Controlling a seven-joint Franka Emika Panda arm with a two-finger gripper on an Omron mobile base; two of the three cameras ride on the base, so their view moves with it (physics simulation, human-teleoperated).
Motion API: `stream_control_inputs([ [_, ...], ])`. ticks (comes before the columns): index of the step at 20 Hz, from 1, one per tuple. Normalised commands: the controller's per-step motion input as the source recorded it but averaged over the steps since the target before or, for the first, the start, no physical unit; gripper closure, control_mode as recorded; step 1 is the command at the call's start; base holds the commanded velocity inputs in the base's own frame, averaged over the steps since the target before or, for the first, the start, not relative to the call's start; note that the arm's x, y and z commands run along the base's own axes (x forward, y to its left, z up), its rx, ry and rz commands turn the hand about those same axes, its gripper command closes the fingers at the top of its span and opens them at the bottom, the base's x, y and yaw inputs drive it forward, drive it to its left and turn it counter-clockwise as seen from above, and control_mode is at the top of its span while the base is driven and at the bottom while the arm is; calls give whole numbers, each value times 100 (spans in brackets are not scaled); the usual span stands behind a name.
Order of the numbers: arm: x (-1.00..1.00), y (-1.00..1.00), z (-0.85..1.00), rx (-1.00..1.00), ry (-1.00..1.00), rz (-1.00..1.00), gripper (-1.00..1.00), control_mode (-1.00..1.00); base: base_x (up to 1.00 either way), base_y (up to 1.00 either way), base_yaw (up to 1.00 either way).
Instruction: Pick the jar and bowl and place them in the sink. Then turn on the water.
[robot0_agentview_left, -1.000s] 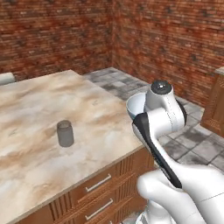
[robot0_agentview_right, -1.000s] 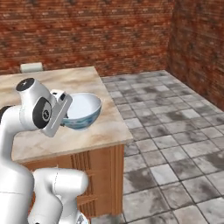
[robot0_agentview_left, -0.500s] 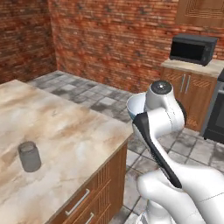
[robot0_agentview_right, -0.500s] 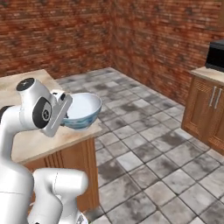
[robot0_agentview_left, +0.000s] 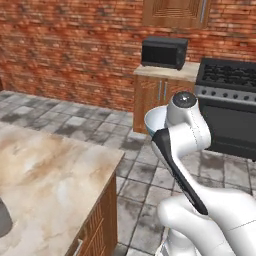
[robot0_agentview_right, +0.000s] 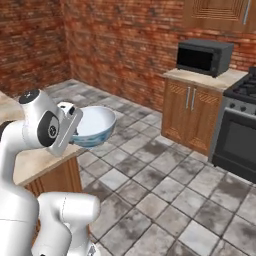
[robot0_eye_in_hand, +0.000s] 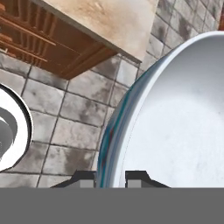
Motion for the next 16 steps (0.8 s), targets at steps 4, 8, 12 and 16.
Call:
stream_control_inputs([
  [4, 0, 0, 0, 0, 0, 0, 100, 100, 3, -22, -57],
  [8, 0, 0, 0, 0, 0, 0, 100, 100, 7, -32, -56],
  [12, 0, 0, 0, 0, 0, 0, 100, 100, 9, -33, -55],
  [16, 0, 0, 0, 0, 0, 0, 100, 100, 10, -36, -53],
])
